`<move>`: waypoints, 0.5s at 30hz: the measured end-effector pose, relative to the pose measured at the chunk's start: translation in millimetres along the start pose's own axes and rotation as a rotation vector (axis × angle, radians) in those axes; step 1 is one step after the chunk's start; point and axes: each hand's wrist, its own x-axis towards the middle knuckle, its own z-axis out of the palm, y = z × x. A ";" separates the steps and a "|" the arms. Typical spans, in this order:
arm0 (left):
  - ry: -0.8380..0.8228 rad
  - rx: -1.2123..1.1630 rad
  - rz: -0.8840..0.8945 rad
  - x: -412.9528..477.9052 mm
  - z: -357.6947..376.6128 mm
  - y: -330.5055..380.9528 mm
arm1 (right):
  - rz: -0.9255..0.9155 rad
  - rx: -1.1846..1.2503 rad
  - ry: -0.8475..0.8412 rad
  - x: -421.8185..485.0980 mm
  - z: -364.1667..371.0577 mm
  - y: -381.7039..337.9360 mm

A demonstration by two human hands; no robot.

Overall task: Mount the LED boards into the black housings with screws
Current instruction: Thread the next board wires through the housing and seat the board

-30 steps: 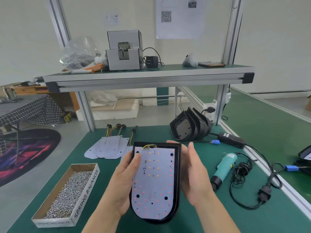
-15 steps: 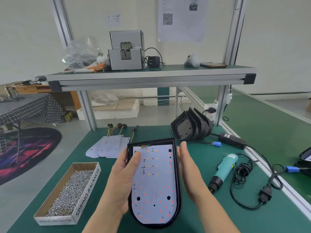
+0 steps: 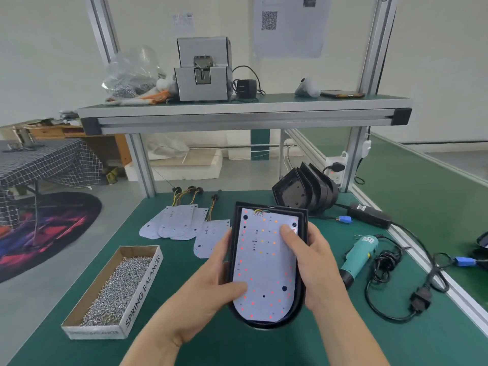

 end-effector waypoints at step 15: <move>0.500 -0.137 0.075 27.6 6.7 3.2 | -0.127 -0.041 -0.129 -7.0 11.7 11.4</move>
